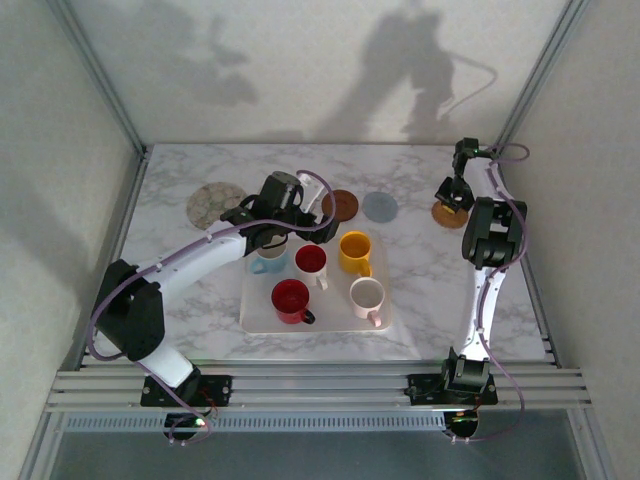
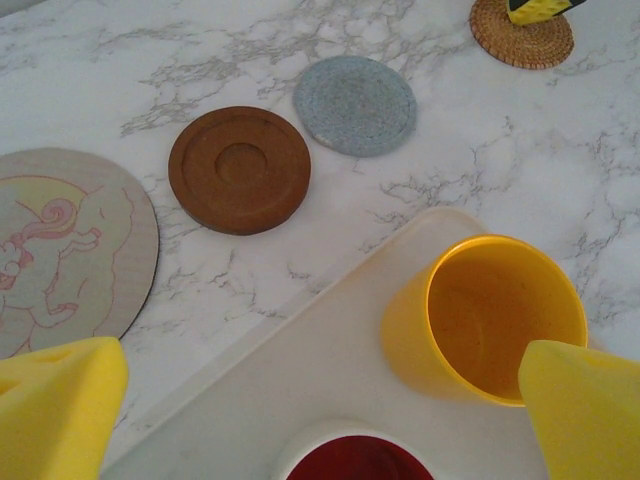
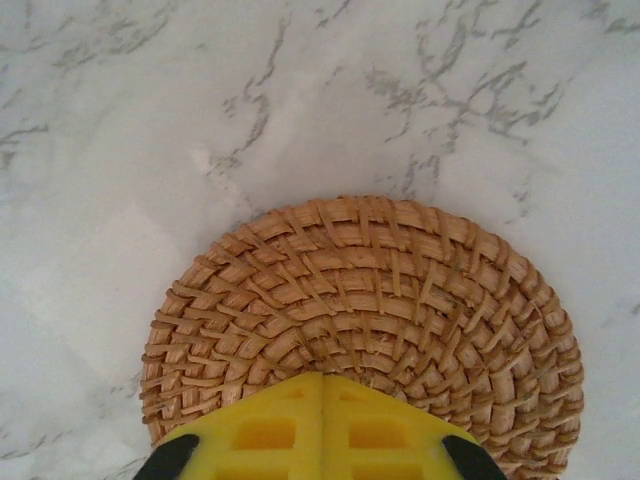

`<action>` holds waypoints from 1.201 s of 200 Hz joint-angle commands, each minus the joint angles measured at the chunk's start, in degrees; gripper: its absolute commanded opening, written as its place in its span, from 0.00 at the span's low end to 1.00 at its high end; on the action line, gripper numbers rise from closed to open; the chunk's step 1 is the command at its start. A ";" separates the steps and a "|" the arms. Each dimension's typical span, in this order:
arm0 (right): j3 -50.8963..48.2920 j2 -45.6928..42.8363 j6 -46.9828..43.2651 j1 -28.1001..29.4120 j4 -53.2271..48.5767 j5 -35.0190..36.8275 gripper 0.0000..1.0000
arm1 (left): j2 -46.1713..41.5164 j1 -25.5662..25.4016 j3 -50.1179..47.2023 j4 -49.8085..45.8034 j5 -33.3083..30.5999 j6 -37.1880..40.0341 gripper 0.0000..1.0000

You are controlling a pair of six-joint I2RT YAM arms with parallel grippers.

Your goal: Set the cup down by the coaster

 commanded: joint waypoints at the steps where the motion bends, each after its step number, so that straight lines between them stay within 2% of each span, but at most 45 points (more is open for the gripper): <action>1: -0.38 1.60 -1.24 0.74 -2.72 -5.03 0.00 | -1.02 0.53 -1.04 -0.76 -1.23 0.14 1.00; 52: -1.56 1.61 -2.17 2.51 -2.39 -7.90 0.00 | -0.99 0.51 -1.16 -0.50 -1.11 -0.22 1.00; 89: 1.02 3.25 -1.97 3.62 -3.18 -9.39 0.00 | -1.62 0.53 -1.71 -0.69 -1.47 -0.14 1.00; 240: 5.72 7.01 -1.82 5.66 -4.65 -11.00 0.00 | -0.65 0.54 -1.72 0.30 -0.84 -0.20 1.00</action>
